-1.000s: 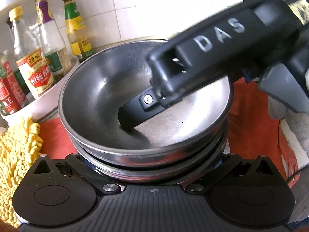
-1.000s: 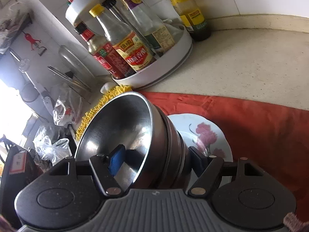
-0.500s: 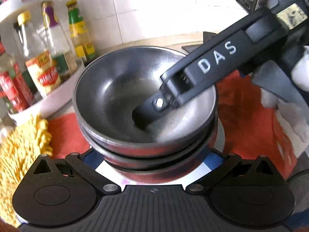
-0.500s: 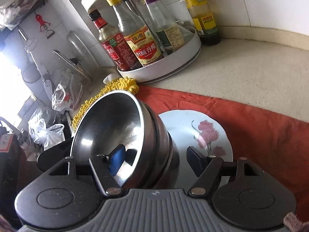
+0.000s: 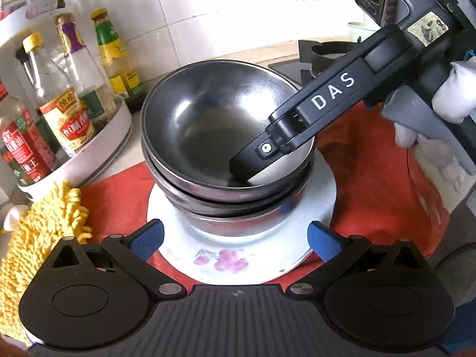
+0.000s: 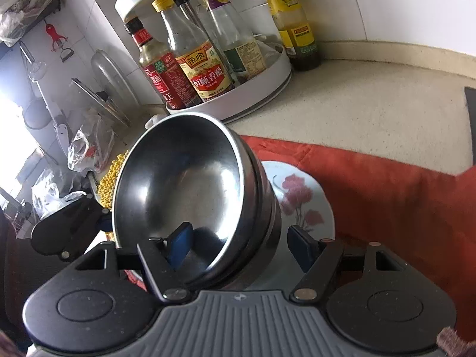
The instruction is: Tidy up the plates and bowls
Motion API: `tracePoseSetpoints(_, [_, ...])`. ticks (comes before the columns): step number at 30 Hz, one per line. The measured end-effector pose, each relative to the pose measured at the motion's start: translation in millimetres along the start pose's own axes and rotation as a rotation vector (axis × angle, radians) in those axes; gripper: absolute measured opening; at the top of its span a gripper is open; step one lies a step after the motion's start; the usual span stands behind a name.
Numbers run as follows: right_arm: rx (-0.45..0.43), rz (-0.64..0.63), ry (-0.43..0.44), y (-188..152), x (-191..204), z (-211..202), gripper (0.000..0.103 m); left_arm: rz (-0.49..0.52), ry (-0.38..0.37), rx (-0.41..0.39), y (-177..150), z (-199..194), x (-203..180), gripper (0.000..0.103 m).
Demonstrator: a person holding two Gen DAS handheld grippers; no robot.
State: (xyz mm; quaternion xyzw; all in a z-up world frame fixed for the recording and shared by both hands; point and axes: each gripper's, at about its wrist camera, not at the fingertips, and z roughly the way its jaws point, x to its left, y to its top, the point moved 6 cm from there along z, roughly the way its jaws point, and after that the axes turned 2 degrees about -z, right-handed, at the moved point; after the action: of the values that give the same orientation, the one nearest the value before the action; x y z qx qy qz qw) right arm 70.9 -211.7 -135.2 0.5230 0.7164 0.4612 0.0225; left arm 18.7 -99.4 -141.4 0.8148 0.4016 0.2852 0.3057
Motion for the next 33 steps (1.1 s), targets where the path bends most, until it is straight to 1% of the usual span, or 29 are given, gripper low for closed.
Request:
tracePoseSetpoints(3, [0.016, -0.001, -0.001, 3, 3, 2, 0.065, -0.006, -0.003, 0.004, 1, -1, -3, 0.103])
tracePoseSetpoints(6, [-0.001, -0.002, -0.008, 6, 5, -8, 0.065, -0.020, 0.004, 0.007, 0, -7, -3, 0.103])
tracePoseSetpoints(10, [-0.042, -0.003, -0.003, 7, 10, -29, 0.065, -0.117, -0.001, 0.006, 2, -14, 0, 0.103])
tracePoseSetpoints(13, [-0.063, 0.004, 0.012, 3, 17, -44, 0.065, -0.178, 0.020, 0.014, 4, -22, 0, 0.103])
tracePoseSetpoints(15, [-0.076, -0.001, 0.002, 0, 22, -53, 0.065, -0.220, 0.033, 0.022, 5, -27, 0, 0.103])
tracePoseSetpoints(18, [-0.097, 0.000, -0.006, -5, 28, -68, 0.066, -0.286, 0.018, 0.045, 7, -34, -1, 0.103])
tracePoseSetpoints(22, [-0.127, 0.010, -0.044, -11, 36, -85, 0.067, -0.334, 0.049, 0.050, 10, -44, 2, 0.103])
tracePoseSetpoints(25, [-0.149, 0.029, -0.078, -15, 41, -93, 0.069, -0.357, 0.073, 0.043, 11, -50, 4, 0.103])
tracePoseSetpoints(28, [-0.161, 0.052, -0.112, -20, 46, -100, 0.070, -0.399, 0.111, 0.082, 6, -52, 12, 0.103])
tracePoseSetpoints(30, [-0.163, 0.063, -0.122, -24, 50, -105, 0.070, -0.424, 0.110, 0.095, 2, -54, 18, 0.103])
tracePoseSetpoints(32, [-0.171, 0.071, -0.156, -27, 52, -108, 0.070, -0.441, 0.105, 0.121, -2, -55, 23, 0.103])
tracePoseSetpoints(33, [-0.171, 0.082, -0.165, -30, 54, -108, 0.070, -0.447, 0.101, 0.122, -3, -56, 26, 0.103])
